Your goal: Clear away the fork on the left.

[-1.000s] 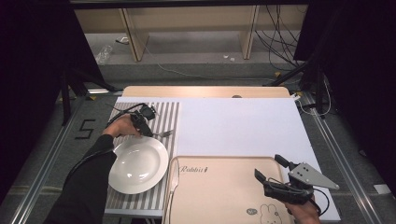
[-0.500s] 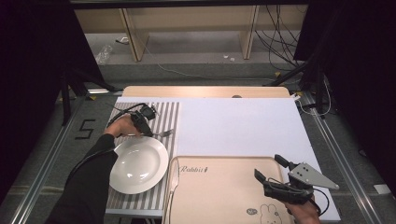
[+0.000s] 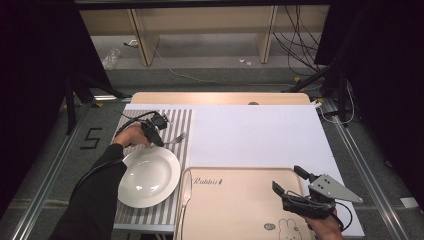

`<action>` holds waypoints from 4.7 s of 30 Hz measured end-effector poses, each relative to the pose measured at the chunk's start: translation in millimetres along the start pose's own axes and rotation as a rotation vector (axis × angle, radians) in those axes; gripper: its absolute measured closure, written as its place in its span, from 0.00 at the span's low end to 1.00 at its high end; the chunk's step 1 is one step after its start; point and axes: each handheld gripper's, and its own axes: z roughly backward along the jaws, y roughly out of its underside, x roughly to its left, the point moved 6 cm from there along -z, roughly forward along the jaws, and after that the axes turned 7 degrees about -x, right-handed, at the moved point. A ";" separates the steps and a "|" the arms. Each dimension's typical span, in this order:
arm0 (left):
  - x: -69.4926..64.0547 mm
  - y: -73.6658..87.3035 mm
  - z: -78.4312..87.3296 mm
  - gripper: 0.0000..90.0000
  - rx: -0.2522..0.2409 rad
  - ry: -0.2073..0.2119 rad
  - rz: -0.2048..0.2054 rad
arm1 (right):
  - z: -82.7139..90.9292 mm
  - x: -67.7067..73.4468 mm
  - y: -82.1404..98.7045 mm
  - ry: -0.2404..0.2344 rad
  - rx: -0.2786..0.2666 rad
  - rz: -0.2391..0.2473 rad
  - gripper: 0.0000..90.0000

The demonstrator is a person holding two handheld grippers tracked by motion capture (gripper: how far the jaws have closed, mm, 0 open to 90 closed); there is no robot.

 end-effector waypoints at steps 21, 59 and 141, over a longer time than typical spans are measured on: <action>2.9 -0.9 2.8 0.93 -0.012 -0.025 0.068 | -0.1 -0.5 0.1 0.002 0.000 -0.001 0.17; 21.4 -25.2 89.2 0.94 -0.332 -0.106 0.304 | 0.1 -0.7 0.6 0.006 0.006 -0.003 0.17; -245.0 9.5 50.3 0.93 -0.359 0.487 0.143 | 0.0 0.6 0.8 0.007 0.008 0.002 0.17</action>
